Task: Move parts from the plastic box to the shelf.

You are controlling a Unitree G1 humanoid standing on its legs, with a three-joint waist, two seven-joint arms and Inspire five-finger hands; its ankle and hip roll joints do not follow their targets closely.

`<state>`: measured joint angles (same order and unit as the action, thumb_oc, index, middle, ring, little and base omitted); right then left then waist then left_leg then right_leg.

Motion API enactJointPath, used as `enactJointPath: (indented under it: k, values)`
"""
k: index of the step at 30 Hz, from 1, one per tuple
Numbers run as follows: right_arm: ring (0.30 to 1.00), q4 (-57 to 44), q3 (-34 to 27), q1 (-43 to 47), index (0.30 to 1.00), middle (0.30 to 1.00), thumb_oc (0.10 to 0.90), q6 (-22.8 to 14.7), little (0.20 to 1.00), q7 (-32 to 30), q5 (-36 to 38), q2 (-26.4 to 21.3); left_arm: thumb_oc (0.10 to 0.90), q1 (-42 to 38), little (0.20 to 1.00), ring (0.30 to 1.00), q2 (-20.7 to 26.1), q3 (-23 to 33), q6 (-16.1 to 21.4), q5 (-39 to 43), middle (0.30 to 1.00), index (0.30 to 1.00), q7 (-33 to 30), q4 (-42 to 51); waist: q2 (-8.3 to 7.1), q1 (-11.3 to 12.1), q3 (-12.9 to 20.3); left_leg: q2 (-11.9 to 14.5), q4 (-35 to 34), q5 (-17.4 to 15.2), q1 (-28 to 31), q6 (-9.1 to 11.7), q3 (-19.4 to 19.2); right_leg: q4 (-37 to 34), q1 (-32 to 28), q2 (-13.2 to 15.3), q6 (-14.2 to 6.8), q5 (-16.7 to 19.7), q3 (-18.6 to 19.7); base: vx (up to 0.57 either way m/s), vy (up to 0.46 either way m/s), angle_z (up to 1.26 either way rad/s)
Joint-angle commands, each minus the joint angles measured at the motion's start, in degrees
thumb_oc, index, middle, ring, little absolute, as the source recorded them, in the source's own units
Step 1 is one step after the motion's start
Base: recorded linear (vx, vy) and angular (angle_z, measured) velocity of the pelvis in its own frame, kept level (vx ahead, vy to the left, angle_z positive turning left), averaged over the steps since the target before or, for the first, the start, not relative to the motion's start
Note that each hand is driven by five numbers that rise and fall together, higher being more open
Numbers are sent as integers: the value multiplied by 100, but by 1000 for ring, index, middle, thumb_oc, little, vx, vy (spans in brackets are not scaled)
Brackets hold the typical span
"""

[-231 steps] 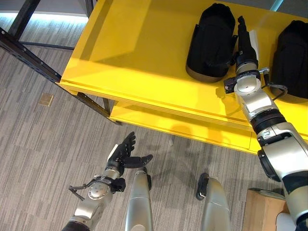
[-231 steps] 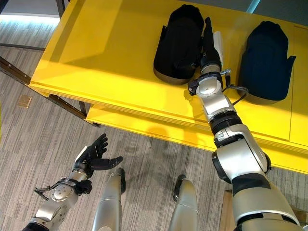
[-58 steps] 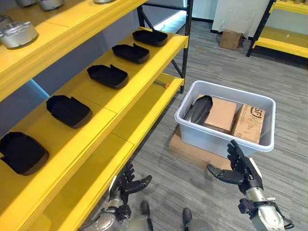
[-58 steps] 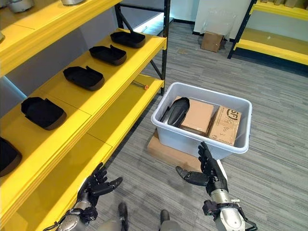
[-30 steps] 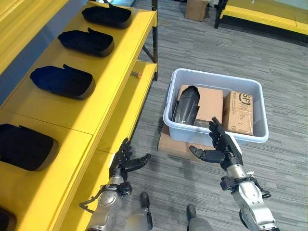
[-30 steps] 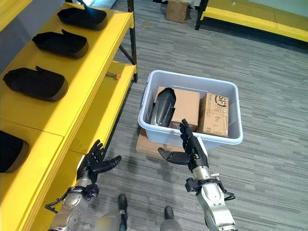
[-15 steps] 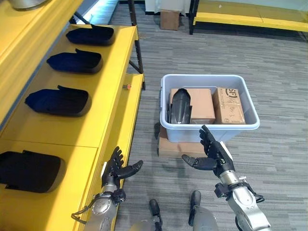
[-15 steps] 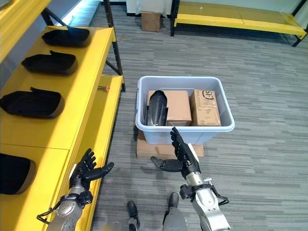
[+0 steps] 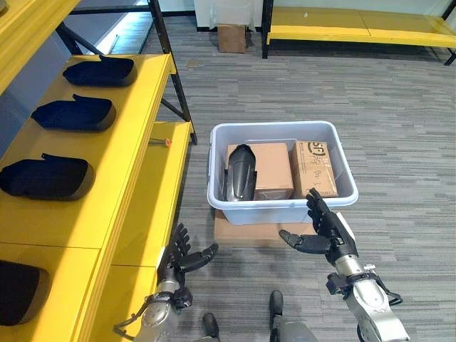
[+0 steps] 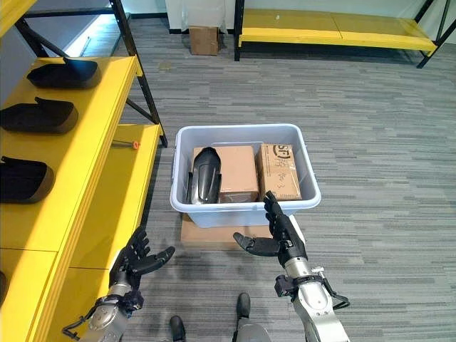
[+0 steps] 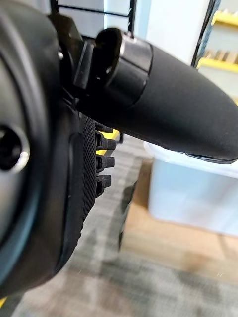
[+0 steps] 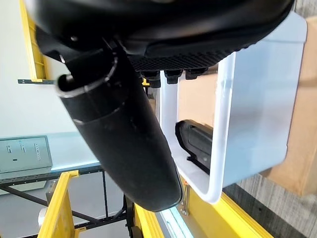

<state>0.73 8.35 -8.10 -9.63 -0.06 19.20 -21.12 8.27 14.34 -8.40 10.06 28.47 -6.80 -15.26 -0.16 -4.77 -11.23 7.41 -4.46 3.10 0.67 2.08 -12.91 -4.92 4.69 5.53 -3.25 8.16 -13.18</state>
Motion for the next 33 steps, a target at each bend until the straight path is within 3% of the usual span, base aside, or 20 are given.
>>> enactJointPath:
  k: [1,4,7,8,9,10,11,12,13,14,15,17,18,20,21,27,33]
  values:
    - [1000,-535,-96,301,1000,1000,900,-631,1000,-32,1,-10,900,-212,1000,1000,197,176,463,-40,1000,1000,44,377,-78,-24,391,-4,322,-528,209,104,158,604,26,292,-451,-450,36,40,-116,16]
    - [1000,-584,-134,315,1000,1000,900,-672,1000,-25,28,-69,900,-213,1000,1000,193,202,460,5,1000,1000,71,371,-91,-23,371,211,756,-515,122,227,193,671,-76,147,-298,-647,61,41,-196,16]
    - [1000,-617,-82,387,1000,1000,900,-710,1000,-40,57,-153,900,-158,1000,1000,177,232,445,51,1000,1000,126,447,-101,44,193,438,2169,-221,-414,303,439,632,-302,-33,-55,-790,17,-3,-254,18]
    - [1000,-674,-63,440,1000,1000,900,-733,1000,-27,74,-240,900,-113,1000,1000,202,232,444,106,1000,1000,128,520,-101,178,-33,250,3026,-37,-791,294,879,696,-418,-98,98,-901,56,3,-236,10]
    - [1000,-676,-50,489,1000,1000,900,-718,1000,-32,47,-238,900,-136,1000,1000,189,257,422,112,1000,1000,91,568,-155,254,-90,-26,3097,6,-1153,243,1232,701,-440,-40,109,-954,82,8,-149,3]
    - [1000,-674,-50,492,1000,1000,900,-718,1000,-32,46,-236,900,-137,1000,1000,191,258,420,112,1000,1000,90,570,-157,241,-82,-33,3109,0,-1171,240,1244,708,-431,-34,105,-964,69,99,-24,-9]
    - [1000,-666,-56,496,1000,1000,900,-704,1000,-47,14,-222,900,-152,1000,1000,159,258,402,117,1000,1000,112,588,-169,241,-55,174,2551,5,-1329,213,1214,689,-504,0,38,-990,90,93,13,-16]
    - [1000,-668,-56,493,1000,1000,900,-703,1000,-47,14,-223,900,-150,1000,1000,159,257,402,117,1000,1000,113,588,-176,249,-60,171,2525,13,-1302,213,1201,687,-514,5,38,-991,99,159,54,-20]
    - [1000,-652,-63,494,1000,1000,900,-729,1000,-71,30,-198,900,-148,1000,1000,162,250,411,111,1000,1000,106,589,-136,234,-21,344,2003,75,-1270,220,1183,669,-529,-11,-13,-1025,127,198,146,-25]
    - [1000,-618,-42,482,1000,1000,900,-756,1000,-96,13,-201,900,-150,1000,1000,140,223,443,99,1000,1000,78,557,-45,282,-30,601,864,597,-1125,353,1168,690,-598,-25,-73,-1096,232,259,208,-25]
    - [1000,-589,-11,493,1000,1000,900,-764,1000,-119,-3,-208,900,-175,1000,1000,133,219,445,72,1000,1000,63,509,39,306,-25,680,406,905,-1131,436,1216,695,-647,-57,-93,-1165,278,262,225,-34]
    - [1000,-572,-1,479,1000,1000,900,-762,1000,-127,-39,-218,900,-198,1000,1000,103,215,467,31,1000,1000,21,455,141,306,-3,753,90,1064,-1081,587,1208,681,-773,-29,-159,-1230,394,179,177,-32]
    - [1000,-553,27,464,1000,1000,900,-755,1000,-115,-56,-202,900,-207,1000,1000,90,219,475,50,1000,1000,34,420,178,294,28,767,73,915,-945,564,1106,693,-817,-21,-172,-1284,439,159,188,-36]
    - [1000,-492,55,474,1000,1000,900,-747,1000,-125,-83,-172,900,-226,1000,1000,88,202,487,21,1000,1000,8,396,222,347,66,680,36,863,-879,581,1252,650,-855,13,-210,-1267,509,152,179,-59]
    - [1000,-500,27,420,1000,1000,900,-746,1000,-110,-122,-129,900,-297,1000,1000,103,199,500,45,1000,1000,20,404,271,275,137,620,87,781,-812,570,1008,612,-967,148,-239,-1269,502,197,244,-61]
    - [1000,-350,206,631,1000,1000,900,-654,1000,-151,-168,26,900,-502,1000,1000,241,166,570,86,1000,1000,-78,422,108,315,186,286,729,137,-826,276,572,581,-872,680,-554,-1053,796,121,223,-31]
    - [1000,-392,237,823,1000,1000,900,-597,1000,-144,-288,-26,900,-633,1000,1000,329,198,582,117,1000,1000,-147,430,-7,330,222,121,1203,-288,-949,122,386,611,-756,938,-708,-893,927,57,115,-17]
